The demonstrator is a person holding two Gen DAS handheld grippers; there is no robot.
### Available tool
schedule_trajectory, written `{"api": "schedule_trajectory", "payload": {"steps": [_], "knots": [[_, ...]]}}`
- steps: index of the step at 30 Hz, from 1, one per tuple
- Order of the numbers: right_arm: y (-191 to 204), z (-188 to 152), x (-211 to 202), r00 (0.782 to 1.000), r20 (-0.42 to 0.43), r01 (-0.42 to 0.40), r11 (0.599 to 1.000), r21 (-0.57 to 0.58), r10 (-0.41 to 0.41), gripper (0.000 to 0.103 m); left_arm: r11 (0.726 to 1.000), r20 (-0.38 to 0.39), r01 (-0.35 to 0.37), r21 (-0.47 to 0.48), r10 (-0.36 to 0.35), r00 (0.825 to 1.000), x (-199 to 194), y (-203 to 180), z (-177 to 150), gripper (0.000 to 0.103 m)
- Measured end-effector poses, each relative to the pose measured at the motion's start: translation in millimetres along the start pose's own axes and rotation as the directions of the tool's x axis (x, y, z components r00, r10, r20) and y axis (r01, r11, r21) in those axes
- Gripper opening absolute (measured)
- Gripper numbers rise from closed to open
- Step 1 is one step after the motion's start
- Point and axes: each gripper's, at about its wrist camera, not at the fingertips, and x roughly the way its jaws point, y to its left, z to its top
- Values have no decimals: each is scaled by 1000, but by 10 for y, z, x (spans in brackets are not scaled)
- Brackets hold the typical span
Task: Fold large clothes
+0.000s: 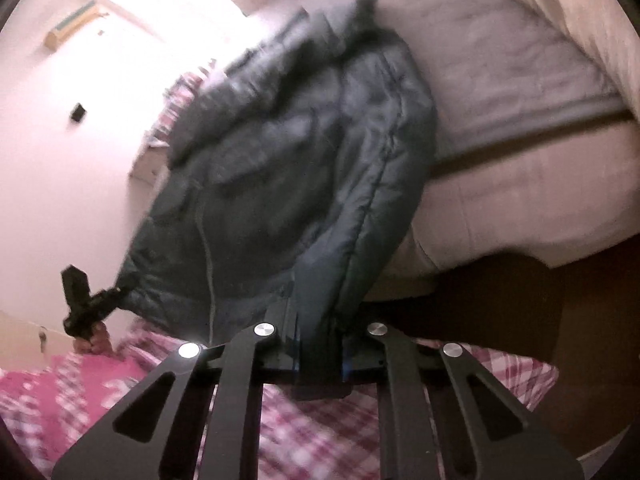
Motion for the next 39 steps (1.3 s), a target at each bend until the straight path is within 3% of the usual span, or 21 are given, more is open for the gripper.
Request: {"api": "schedule_trajectory", "payload": {"steps": [5,10,17,25,31,39], "knots": [[116,181,-374,987,127,-103,995,14,100,14,998,120,47,31,-51,991,-370,-168,166,10],[240,276,-679,958,229,-181,983,12,174,15,991,229,92,96,-112,967,-792,-364,314,10],[309,323,-1092,914,323,-257,966,-7,246,15,975,309,157,158,-200,930,-1294,-510,289,10],[457,154,-1464,887,357,-290,955,-63,293,14,963,350,213,164,-259,900,-1641,-453,82,10],[420,303,-1379,888,356,-302,953,-23,290,14,965,356,234,118,-261,898,-1554,-417,185,10],[393,1031,-1097,882,367,-334,942,42,296,14,971,358,217,104,-240,902,-1336,-610,804,11]]}}
